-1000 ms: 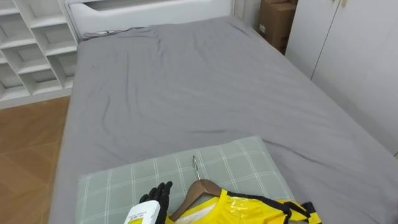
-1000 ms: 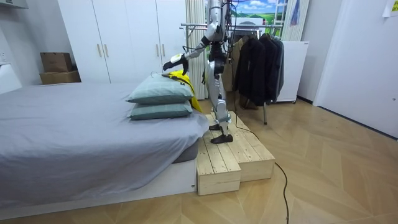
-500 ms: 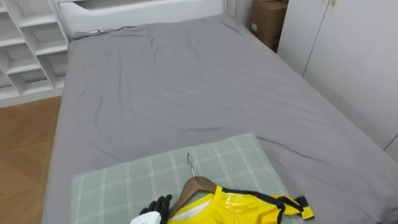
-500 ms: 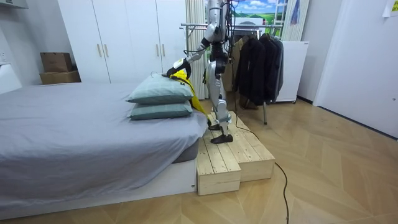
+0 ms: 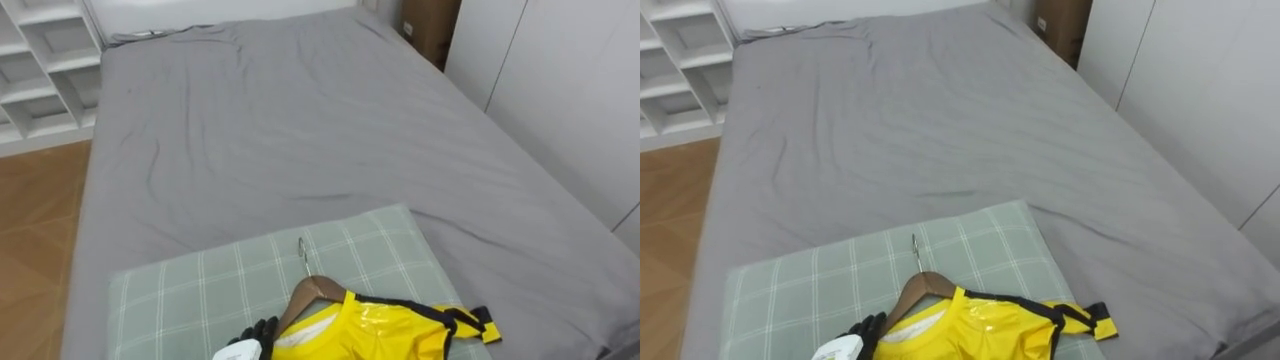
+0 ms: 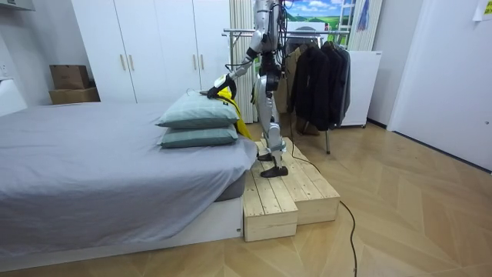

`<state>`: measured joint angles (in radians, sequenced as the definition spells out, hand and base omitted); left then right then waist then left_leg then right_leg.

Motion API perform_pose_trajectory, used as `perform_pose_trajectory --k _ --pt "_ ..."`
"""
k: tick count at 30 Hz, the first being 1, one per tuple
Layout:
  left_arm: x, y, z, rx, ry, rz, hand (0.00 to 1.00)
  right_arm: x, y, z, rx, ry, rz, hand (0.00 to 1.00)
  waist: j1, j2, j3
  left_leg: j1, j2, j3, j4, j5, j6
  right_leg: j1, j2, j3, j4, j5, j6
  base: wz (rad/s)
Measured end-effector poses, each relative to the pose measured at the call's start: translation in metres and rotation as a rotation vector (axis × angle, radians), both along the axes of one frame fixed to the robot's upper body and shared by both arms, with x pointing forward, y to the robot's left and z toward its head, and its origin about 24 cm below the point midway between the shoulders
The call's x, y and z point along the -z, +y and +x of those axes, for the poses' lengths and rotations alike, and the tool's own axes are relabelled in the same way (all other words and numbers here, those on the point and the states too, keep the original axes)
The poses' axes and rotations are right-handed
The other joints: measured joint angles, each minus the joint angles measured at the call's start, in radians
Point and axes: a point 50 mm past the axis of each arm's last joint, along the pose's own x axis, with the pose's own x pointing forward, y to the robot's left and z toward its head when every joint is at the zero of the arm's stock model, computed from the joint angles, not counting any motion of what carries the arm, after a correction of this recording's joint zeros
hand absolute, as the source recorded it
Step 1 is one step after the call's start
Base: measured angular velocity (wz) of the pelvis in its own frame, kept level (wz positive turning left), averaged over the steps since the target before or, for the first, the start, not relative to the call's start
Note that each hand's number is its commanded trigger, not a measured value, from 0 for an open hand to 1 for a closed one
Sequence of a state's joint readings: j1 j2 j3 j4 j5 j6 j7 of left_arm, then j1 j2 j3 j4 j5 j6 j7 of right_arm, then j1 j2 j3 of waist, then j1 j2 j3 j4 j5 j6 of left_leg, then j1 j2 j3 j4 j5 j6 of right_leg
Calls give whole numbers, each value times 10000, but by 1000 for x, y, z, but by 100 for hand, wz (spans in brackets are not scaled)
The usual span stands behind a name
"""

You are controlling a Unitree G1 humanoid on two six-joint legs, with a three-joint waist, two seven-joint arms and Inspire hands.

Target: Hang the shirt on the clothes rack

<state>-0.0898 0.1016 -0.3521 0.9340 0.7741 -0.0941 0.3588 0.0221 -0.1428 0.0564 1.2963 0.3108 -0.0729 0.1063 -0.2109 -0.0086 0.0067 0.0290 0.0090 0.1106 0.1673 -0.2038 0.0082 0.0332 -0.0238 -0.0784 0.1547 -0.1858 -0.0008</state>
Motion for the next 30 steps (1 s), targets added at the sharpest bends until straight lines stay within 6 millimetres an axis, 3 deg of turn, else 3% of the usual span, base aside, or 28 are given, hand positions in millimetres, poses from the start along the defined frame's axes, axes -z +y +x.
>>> perform_pose_trajectory --k 7,19,30 --pt "2 3 -2 -411 172 -181 0 0 2 0 -62 19 73 0 31 -108 7 -13 1 29 -1 0 0 -20 1 18 -15 0 0 -1" --pt "1 7 1 -1234 156 -657 0 1 1 -4 -34 258 -3 0 97 -147 -61 -216 63 222 18 0 -2 -342 58 211 48 39 -20 -5" --pt "-6 9 18 -1881 -79 -1157 0 1 1 1 11 195 -151 0 -24 -116 -10 -545 114 249 21 2 -5 -711 100 209 165 93 -57 0"
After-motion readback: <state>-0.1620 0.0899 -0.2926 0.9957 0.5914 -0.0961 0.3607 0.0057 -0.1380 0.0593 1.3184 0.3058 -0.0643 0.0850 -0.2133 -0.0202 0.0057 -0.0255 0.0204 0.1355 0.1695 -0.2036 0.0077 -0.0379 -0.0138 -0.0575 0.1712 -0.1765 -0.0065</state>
